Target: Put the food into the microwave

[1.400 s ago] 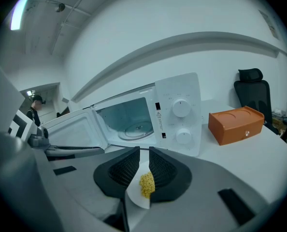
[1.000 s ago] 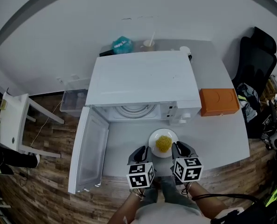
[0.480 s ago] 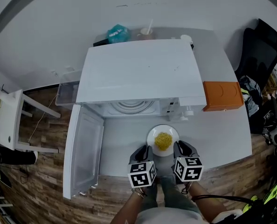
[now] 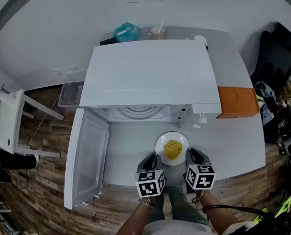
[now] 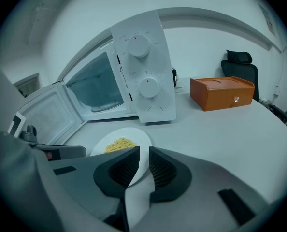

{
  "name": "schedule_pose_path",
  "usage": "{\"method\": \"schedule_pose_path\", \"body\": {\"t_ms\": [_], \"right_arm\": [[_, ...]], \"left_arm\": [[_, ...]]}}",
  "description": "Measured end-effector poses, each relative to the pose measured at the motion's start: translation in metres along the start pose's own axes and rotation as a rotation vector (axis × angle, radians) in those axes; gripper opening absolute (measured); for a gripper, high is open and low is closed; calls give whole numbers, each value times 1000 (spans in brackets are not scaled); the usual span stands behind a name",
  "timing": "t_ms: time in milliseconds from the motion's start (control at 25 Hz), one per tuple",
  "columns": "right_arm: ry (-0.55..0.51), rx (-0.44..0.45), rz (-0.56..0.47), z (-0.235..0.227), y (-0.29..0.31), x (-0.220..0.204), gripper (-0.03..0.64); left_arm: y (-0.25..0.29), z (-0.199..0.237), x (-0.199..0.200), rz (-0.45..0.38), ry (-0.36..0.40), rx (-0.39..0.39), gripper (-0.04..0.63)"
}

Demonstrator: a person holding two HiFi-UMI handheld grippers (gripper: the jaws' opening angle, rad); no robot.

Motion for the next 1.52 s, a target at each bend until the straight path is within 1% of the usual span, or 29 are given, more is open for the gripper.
{"method": "schedule_pose_path", "body": {"t_ms": [560, 840, 1520], "right_arm": [[17, 7, 28, -5, 15, -1, 51], [8, 19, 48, -4, 20, -1, 51], [15, 22, 69, -3, 30, 0, 51]], "left_arm": [[11, 4, -4, 22, -41, 23, 55], [13, 9, -3, 23, -77, 40, 55], [22, 9, 0, 34, -113, 31, 55]]}}
Point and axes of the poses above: the fingertips, and each gripper's own axes: y forward along the fingers, z to its left, x out of its top, the point moved 5 cm from there along -y, backward along the fingers, and after that the axes turned 10 degrees about -x, right-handed, at the moved point
